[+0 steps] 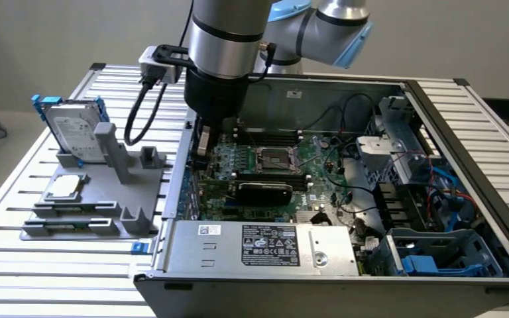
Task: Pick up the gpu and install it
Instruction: 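Press down on the gpu until it lock into place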
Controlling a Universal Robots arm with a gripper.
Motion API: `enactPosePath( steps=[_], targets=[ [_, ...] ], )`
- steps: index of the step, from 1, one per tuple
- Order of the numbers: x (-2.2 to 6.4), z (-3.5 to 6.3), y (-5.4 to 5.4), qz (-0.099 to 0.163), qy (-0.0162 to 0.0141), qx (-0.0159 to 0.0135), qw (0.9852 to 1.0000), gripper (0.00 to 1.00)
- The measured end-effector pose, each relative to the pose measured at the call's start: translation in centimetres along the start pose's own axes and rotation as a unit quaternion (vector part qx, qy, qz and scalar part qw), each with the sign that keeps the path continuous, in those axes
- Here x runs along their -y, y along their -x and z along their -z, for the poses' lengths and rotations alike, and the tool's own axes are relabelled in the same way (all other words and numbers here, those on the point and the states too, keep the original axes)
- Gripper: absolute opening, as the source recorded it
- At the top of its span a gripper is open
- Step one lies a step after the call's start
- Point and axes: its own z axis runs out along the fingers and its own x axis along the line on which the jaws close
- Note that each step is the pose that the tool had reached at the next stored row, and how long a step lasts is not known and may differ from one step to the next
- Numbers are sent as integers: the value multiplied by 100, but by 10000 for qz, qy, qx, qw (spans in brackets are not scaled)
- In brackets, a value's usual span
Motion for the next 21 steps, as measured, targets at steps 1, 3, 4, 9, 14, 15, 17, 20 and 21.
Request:
enactPosePath(
  steps=[1,3,4,9,14,15,17,20,21],
  targets=[
    [0,0,1,-1,3,-3,10000,11],
    [8,1,3,-4,6,-22,10000,11],
    [11,2,3,-7,5,-32,10000,11],
    [19,-6,4,-11,5,-52,10000,11],
    [25,-35,7,-16,11,-53,10000,11],
    [25,-37,8,-20,16,-53,10000,11],
    [26,-40,11,-29,24,-50,10000,11],
    [25,-40,21,-38,28,-47,10000,11],
    [25,-40,24,-40,28,-47,10000,11]
  ],
)
